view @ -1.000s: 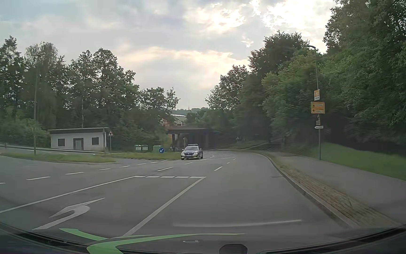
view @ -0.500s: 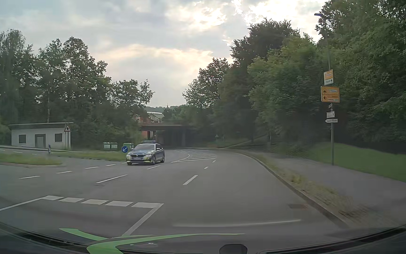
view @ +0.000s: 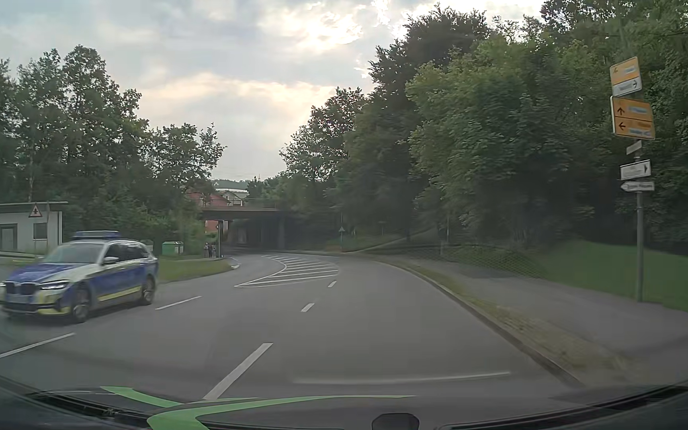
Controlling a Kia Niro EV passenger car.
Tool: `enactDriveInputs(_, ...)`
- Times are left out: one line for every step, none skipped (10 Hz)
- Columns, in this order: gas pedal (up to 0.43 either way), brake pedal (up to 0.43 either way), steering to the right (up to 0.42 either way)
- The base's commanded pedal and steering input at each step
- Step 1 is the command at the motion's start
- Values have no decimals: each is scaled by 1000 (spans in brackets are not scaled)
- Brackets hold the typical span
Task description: Follow the waypoints while adhering to traffic rules and regulations
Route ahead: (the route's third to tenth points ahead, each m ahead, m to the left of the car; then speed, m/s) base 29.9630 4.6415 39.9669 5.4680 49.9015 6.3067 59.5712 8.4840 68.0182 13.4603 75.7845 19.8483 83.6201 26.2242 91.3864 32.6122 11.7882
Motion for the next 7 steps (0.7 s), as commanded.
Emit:
enactDriveInputs(39,0,24)
enactDriveInputs(47,0,20)
enactDriveInputs(47,0,15)
enactDriveInputs(47,0,12)
enactDriveInputs(47,0,8)
enactDriveInputs(47,0,6)
enactDriveInputs(47,0,5)
